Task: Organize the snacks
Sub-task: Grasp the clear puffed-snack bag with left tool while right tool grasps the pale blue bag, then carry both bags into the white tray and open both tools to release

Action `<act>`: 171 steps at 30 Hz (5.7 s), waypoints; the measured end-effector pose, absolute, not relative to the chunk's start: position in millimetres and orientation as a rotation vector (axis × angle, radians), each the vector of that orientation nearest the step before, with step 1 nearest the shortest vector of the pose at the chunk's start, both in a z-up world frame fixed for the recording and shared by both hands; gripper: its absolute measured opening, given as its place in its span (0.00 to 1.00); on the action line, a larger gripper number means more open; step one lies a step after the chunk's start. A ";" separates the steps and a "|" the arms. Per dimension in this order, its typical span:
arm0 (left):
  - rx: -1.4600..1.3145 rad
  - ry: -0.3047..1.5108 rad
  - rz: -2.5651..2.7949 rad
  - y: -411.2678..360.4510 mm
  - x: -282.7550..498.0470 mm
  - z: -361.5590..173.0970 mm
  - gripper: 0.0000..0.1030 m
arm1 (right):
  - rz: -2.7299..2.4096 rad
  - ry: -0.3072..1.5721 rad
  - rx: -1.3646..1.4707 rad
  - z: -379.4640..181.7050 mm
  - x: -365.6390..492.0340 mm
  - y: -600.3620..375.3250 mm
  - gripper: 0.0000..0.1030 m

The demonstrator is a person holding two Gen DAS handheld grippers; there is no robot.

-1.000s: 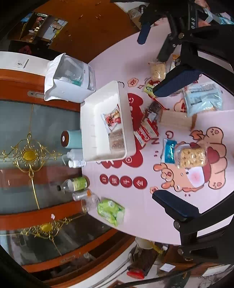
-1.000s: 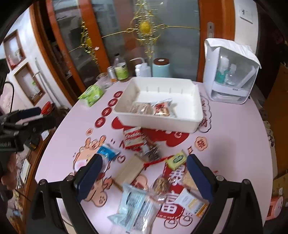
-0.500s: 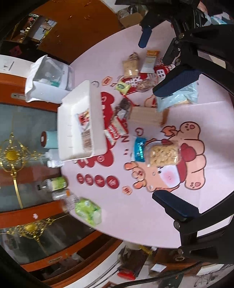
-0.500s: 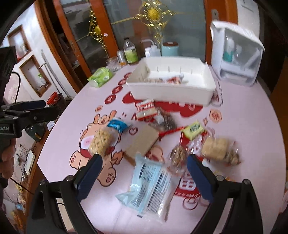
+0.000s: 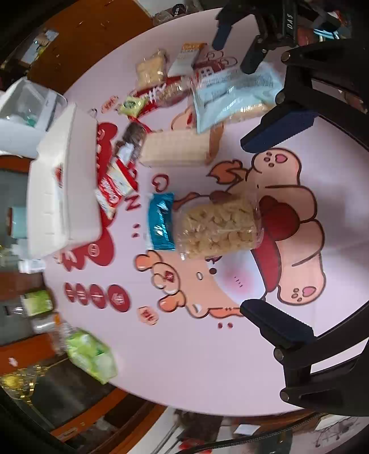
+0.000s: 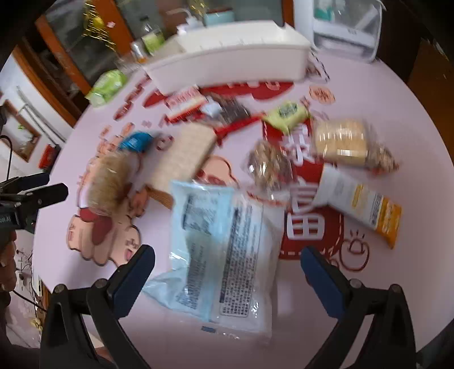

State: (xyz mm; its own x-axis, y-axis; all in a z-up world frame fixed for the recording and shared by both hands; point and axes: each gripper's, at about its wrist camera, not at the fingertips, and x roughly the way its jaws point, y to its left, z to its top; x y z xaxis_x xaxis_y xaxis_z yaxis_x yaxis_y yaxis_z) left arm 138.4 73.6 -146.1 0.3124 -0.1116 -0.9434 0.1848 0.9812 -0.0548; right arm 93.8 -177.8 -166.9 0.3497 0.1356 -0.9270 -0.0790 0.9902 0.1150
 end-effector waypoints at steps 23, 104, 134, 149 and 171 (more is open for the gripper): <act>0.007 1.386 -0.156 81.0 185.2 -221.3 0.99 | 0.062 1.338 0.101 -214.1 118.0 -164.5 1.00; 0.271 0.837 -0.260 44.9 270.1 85.8 0.56 | -0.107 0.794 -0.295 127.1 247.1 -115.4 0.88; 0.122 1.094 -0.103 -42.2 480.2 -58.5 0.56 | -0.025 1.088 -0.121 -52.3 444.5 -188.2 0.89; 0.034 1.218 -0.037 -30.8 523.7 -140.3 0.64 | 0.006 1.164 -0.084 -125.4 479.4 -192.5 0.90; 0.029 1.140 -0.077 -21.8 495.8 -103.6 0.99 | 0.034 1.021 -0.115 -96.2 447.7 -180.8 1.00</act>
State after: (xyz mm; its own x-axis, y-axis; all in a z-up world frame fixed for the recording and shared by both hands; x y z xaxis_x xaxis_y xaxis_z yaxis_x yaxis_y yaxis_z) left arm 495.8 -21.8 -103.6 0.4150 -0.0464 -0.9086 0.0763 0.9970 -0.0161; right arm 447.7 -180.8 -96.2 0.5226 -0.0250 -0.8522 -0.0821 0.9934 -0.0795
